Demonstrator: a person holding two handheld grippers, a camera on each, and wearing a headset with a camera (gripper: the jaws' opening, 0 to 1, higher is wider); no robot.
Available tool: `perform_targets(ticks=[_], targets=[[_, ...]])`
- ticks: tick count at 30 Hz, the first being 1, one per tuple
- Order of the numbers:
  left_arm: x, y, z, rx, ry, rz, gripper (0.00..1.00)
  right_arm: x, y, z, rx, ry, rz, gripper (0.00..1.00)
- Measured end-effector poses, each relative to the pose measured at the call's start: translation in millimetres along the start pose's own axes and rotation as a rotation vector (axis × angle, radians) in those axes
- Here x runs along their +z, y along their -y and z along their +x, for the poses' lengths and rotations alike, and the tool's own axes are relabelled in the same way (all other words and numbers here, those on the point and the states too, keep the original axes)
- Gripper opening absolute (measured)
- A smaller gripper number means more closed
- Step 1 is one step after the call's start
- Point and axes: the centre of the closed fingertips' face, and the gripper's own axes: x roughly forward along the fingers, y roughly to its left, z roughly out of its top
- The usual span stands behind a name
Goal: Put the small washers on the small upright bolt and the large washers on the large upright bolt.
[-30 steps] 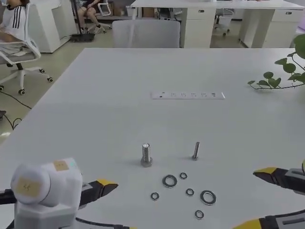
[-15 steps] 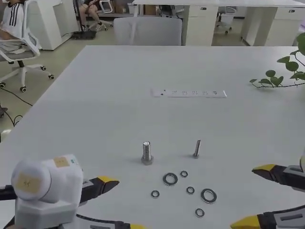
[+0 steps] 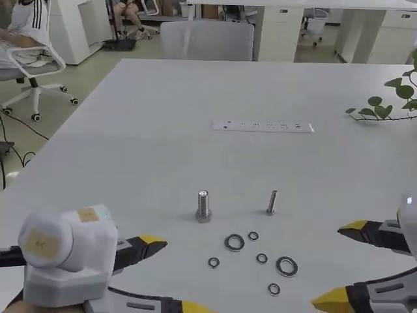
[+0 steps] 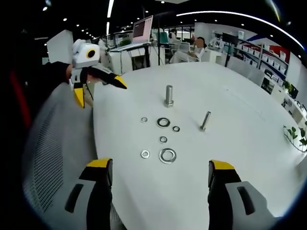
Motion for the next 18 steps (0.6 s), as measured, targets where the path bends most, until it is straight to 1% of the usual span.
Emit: perform_targets(ticks=[2, 5, 9, 11, 12, 13, 15, 18], targets=[[1.4, 2.1, -0.2, -0.003, 0.004, 0.002, 0.85, 3.4, 1.3, 2.3, 0.002, -0.01, -0.022, 0.79], [3.4, 5.0, -0.2, -0.006, 0.011, 0.006, 0.85, 3.1, 3.9, 7.2, 0.007, -0.049, -0.062, 0.75], [8.0, 10.7, -0.3, -0.013, 0.022, 0.017, 0.85, 8.0, 6.3, 14.2, 0.019, -0.069, -0.098, 0.69], [10.5, 13.3, -0.3, -0.016, 0.025, 0.022, 0.85, 10.2, 7.0, 19.0, 0.026, -0.087, -0.123, 0.69], [12.1, 14.2, -0.3, -0.016, 0.03, 0.026, 0.85, 12.1, 7.4, 20.9, 0.027, -0.088, -0.132, 0.68], [13.3, 16.0, -0.2, -0.021, 0.031, 0.029, 0.84, 14.2, 7.0, 23.3, 0.037, -0.094, -0.136, 0.67], [15.3, 18.3, 0.1, -0.024, 0.037, 0.034, 0.84, 18.9, 7.9, 27.4, 0.041, -0.094, -0.15, 0.65], [15.8, 20.7, 0.3, -0.029, 0.041, 0.036, 0.84, 20.3, 7.9, 34.3, 0.056, -0.114, -0.159, 0.63]])
